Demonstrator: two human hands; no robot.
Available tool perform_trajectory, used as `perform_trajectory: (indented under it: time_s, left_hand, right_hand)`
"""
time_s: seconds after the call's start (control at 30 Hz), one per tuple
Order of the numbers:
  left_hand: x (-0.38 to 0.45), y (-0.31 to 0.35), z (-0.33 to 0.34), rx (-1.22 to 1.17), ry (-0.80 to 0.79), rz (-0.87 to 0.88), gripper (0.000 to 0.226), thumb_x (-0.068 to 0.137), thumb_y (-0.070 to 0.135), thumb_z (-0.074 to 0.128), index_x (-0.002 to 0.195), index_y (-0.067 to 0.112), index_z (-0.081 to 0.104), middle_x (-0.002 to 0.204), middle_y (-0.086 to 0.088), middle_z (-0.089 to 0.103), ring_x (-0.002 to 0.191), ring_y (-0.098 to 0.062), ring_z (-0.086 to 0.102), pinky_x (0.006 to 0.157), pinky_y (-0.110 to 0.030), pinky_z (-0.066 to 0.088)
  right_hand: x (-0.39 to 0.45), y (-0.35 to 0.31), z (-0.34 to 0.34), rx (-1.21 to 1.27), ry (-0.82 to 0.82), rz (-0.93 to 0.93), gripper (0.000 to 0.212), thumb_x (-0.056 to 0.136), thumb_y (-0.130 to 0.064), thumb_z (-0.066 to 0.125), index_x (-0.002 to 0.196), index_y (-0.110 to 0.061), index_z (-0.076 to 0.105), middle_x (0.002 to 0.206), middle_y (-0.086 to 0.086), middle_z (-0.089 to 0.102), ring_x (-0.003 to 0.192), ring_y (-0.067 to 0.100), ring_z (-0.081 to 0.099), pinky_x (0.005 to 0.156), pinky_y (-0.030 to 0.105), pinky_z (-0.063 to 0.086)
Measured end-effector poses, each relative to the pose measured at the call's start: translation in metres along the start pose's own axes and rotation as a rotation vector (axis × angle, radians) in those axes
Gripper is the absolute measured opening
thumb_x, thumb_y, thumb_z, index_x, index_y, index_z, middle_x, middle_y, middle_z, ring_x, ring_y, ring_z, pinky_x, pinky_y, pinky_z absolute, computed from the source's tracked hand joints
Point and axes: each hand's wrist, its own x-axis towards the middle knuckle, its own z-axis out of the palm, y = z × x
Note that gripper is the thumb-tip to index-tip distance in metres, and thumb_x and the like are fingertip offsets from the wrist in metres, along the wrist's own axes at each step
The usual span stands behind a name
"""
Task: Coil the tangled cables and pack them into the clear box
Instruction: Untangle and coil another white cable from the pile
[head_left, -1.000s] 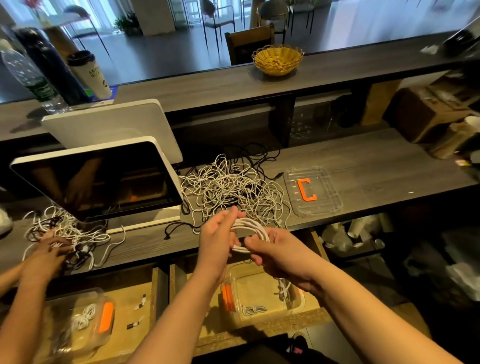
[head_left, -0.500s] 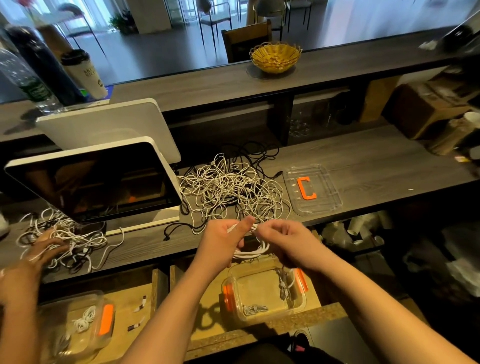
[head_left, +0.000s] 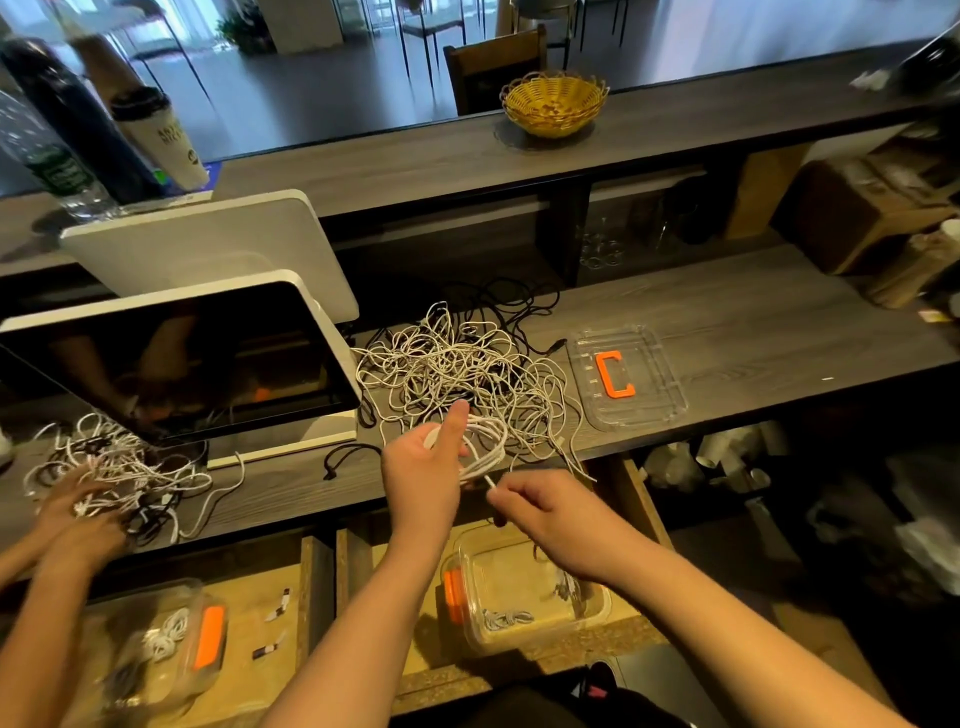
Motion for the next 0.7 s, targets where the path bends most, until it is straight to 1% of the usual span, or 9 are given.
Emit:
perform_trajectory:
  time_s: [0.07, 0.13, 0.23, 0.3, 0.4, 0.5, 0.57, 0.63, 0.7]
  left_hand:
    - [0.003, -0.004, 0.003, 0.095, 0.049, 0.085, 0.051, 0.092, 0.046, 0.064, 0.052, 0.016, 0.054, 0.042, 0.007, 0.046, 0.039, -0.004, 0.041, 0.042, -0.017, 0.03]
    - [0.006, -0.007, 0.006, 0.277, 0.021, 0.178, 0.053, 0.09, 0.05, 0.064, 0.05, 0.019, 0.048, 0.043, 0.007, 0.044, 0.04, -0.008, 0.039, 0.043, -0.021, 0.026]
    - [0.01, -0.009, 0.009, 0.564, -0.1, 0.269, 0.055, 0.09, 0.055, 0.062, 0.051, 0.022, 0.045, 0.045, 0.007, 0.044, 0.044, -0.011, 0.04, 0.044, -0.025, 0.026]
    - [0.013, -0.006, 0.013, 0.625, -0.195, 0.275, 0.057, 0.09, 0.057, 0.061, 0.049, 0.022, 0.044, 0.046, 0.006, 0.044, 0.045, -0.012, 0.04, 0.047, -0.028, 0.027]
    - [0.014, -0.001, 0.02, 0.572, -0.347, 0.282, 0.059, 0.09, 0.062, 0.051, 0.047, 0.022, 0.042, 0.044, 0.007, 0.039, 0.043, -0.007, 0.035, 0.048, -0.02, 0.025]
    - [0.013, 0.001, 0.027, 0.417, -0.447, 0.247, 0.064, 0.091, 0.063, 0.035, 0.048, 0.017, 0.047, 0.044, 0.006, 0.037, 0.041, -0.008, 0.032, 0.047, -0.024, 0.026]
    - [0.013, 0.005, 0.032, 0.341, -0.475, 0.219, 0.065, 0.093, 0.062, 0.034, 0.05, 0.016, 0.047, 0.045, 0.006, 0.034, 0.042, -0.01, 0.029, 0.048, -0.03, 0.025]
    - [0.013, 0.012, 0.035, 0.309, -0.517, 0.191, 0.06, 0.091, 0.063, 0.035, 0.049, 0.021, 0.043, 0.046, 0.007, 0.031, 0.043, -0.01, 0.027, 0.047, -0.027, 0.023]
    - [0.012, 0.019, 0.037, 0.318, -0.567, 0.186, 0.058, 0.09, 0.064, 0.035, 0.049, 0.023, 0.039, 0.047, 0.007, 0.03, 0.043, -0.009, 0.025, 0.045, -0.024, 0.021]
  right_hand:
    - [-0.002, -0.008, 0.003, -0.26, -0.006, -0.048, 0.031, 0.102, -0.037, 0.045, 0.083, -0.017, 0.059, 0.072, -0.001, 0.061, 0.067, 0.014, 0.056, 0.063, 0.033, 0.039]
    - [-0.004, -0.014, 0.002, -0.416, 0.016, -0.076, 0.027, 0.102, -0.038, 0.041, 0.083, -0.022, 0.053, 0.081, 0.005, 0.065, 0.076, 0.025, 0.06, 0.065, 0.034, 0.041]
    - [-0.003, -0.015, -0.004, -0.501, 0.024, -0.101, 0.022, 0.101, -0.035, 0.04, 0.091, -0.02, 0.054, 0.088, 0.006, 0.067, 0.081, 0.029, 0.062, 0.069, 0.038, 0.045]
    - [-0.002, -0.014, -0.014, -0.499, 0.049, -0.12, 0.017, 0.101, -0.033, 0.042, 0.098, -0.021, 0.053, 0.094, 0.004, 0.067, 0.085, 0.027, 0.062, 0.071, 0.038, 0.045]
    - [0.001, -0.008, -0.031, -0.438, 0.121, -0.143, 0.017, 0.101, -0.031, 0.045, 0.109, -0.021, 0.056, 0.099, -0.001, 0.067, 0.089, 0.021, 0.062, 0.075, 0.035, 0.047]
    - [0.004, 0.005, -0.045, -0.396, 0.207, -0.171, 0.016, 0.101, -0.035, 0.049, 0.108, -0.024, 0.058, 0.093, -0.008, 0.066, 0.084, 0.012, 0.061, 0.076, 0.034, 0.052]
    - [0.007, 0.014, -0.055, -0.371, 0.252, -0.18, 0.018, 0.099, -0.039, 0.052, 0.105, -0.024, 0.06, 0.084, -0.01, 0.065, 0.076, 0.008, 0.06, 0.071, 0.031, 0.051]
    - [0.01, 0.023, -0.065, -0.288, 0.309, -0.176, 0.014, 0.098, -0.037, 0.056, 0.1, -0.024, 0.061, 0.072, -0.011, 0.061, 0.065, 0.004, 0.056, 0.062, 0.025, 0.046]
    - [0.011, 0.028, -0.075, -0.193, 0.363, -0.144, 0.006, 0.097, -0.031, 0.06, 0.098, -0.025, 0.059, 0.067, -0.009, 0.058, 0.06, 0.004, 0.056, 0.057, 0.017, 0.041]
